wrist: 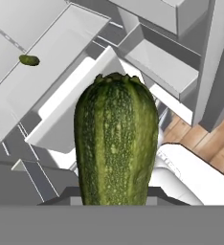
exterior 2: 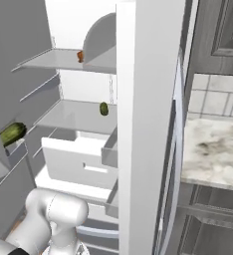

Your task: Transport the chicken drumstick and squash to the fridge. Place the chicken drumstick on the rack containing meat and place the squash on the rack containing the vegetable, ensuring meats and vegetables are on different racks.

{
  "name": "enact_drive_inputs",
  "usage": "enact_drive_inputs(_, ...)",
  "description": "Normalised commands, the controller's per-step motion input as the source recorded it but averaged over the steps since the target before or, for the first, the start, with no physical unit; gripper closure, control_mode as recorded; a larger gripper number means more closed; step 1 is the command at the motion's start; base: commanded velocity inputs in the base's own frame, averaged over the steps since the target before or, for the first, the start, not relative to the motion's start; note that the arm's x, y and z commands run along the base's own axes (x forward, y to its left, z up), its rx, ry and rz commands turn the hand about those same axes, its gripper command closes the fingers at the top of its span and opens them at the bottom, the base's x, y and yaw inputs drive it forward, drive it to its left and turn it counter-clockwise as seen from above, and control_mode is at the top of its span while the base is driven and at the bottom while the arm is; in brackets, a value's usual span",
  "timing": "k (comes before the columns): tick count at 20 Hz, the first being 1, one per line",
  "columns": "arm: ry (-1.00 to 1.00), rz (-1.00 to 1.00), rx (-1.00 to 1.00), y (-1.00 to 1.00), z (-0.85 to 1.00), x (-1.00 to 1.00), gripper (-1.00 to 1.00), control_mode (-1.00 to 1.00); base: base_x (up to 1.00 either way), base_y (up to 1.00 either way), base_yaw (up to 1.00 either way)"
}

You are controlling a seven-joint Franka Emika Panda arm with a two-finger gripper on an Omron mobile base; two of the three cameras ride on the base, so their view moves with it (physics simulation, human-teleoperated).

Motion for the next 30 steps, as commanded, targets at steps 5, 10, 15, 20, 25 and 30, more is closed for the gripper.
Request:
enact_drive_inputs(5,0.00,0.00,0.00,0.00,0.00,0.00,1.00,1.00,0.81,0.00,-0.23)
enact_drive_inputs(10,0.00,0.00,0.00,0.00,0.00,0.00,1.00,1.00,0.96,0.00,-0.02)
enact_drive_inputs(15,0.00,0.00,0.00,0.00,0.00,0.00,1.00,1.00,0.94,0.00,-0.05)
enact_drive_inputs(20,0.00,0.00,0.00,0.00,0.00,0.00,1.00,1.00,0.89,0.00,-0.11)
enact_drive_inputs(25,0.01,-0.01,0.00,0.00,-0.12,0.99,1.00,-1.00,0.00,0.00,0.00)
enact_drive_inputs(30,0.00,0.00,0.00,0.00,-0.20,0.99,1.00,-1.00,0.00,0.00,0.00)
